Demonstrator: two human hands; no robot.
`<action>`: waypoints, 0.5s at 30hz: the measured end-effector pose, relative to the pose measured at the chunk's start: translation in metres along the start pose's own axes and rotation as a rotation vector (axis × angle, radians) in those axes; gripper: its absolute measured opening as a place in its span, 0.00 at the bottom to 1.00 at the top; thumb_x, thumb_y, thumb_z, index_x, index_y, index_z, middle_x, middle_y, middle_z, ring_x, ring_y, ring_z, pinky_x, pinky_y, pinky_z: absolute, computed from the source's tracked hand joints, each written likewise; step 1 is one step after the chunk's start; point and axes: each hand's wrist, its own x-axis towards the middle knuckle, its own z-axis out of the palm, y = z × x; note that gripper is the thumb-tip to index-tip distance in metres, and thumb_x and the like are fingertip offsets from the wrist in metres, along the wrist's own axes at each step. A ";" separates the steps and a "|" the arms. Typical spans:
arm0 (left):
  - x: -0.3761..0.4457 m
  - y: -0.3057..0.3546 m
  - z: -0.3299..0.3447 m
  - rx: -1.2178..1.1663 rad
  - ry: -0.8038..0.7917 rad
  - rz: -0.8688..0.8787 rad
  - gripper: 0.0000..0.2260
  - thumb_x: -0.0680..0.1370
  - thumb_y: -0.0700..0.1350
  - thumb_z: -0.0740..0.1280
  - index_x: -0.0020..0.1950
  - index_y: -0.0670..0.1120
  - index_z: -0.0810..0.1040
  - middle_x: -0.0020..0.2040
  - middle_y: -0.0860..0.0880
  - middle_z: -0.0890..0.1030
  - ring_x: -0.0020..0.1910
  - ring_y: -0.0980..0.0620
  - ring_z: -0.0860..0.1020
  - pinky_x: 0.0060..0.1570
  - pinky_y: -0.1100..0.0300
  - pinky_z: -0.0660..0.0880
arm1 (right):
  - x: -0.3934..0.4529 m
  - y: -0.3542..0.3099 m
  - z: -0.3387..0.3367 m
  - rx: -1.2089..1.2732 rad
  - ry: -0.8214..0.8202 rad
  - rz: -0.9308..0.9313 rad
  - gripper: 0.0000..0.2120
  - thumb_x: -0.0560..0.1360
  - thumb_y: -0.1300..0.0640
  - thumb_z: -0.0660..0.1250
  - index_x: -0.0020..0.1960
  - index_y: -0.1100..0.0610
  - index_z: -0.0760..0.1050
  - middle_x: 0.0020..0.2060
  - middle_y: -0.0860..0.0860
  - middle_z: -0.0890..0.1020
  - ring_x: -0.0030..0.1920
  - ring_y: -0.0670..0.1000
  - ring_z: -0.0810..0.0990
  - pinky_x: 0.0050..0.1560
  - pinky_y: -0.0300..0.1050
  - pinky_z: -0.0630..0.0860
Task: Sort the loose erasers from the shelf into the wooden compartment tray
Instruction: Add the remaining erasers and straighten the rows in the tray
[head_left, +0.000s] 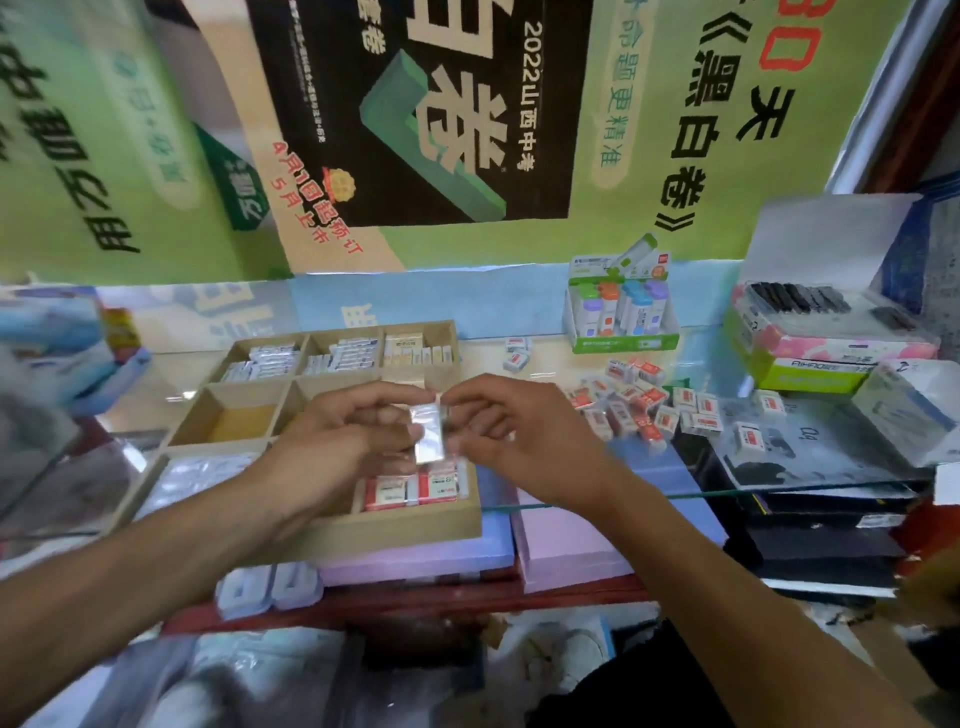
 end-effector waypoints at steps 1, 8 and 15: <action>-0.004 0.001 -0.007 0.023 0.002 0.005 0.13 0.73 0.29 0.69 0.51 0.44 0.81 0.33 0.49 0.82 0.34 0.53 0.81 0.39 0.58 0.81 | 0.004 -0.005 0.006 0.003 -0.025 -0.011 0.18 0.71 0.60 0.74 0.59 0.51 0.78 0.49 0.48 0.82 0.43 0.44 0.80 0.46 0.36 0.77; -0.024 -0.011 -0.063 -0.004 0.138 -0.015 0.10 0.64 0.38 0.76 0.42 0.45 0.81 0.38 0.43 0.84 0.32 0.50 0.79 0.33 0.61 0.76 | 0.025 -0.032 0.056 -0.009 -0.137 -0.103 0.17 0.70 0.63 0.75 0.57 0.53 0.81 0.43 0.48 0.83 0.38 0.43 0.78 0.40 0.30 0.71; -0.033 -0.036 -0.142 0.536 0.370 0.144 0.10 0.73 0.33 0.71 0.39 0.48 0.82 0.39 0.55 0.84 0.43 0.56 0.82 0.53 0.59 0.77 | 0.047 -0.043 0.095 -0.097 -0.113 -0.031 0.09 0.71 0.57 0.73 0.50 0.51 0.82 0.34 0.41 0.80 0.33 0.36 0.76 0.35 0.27 0.67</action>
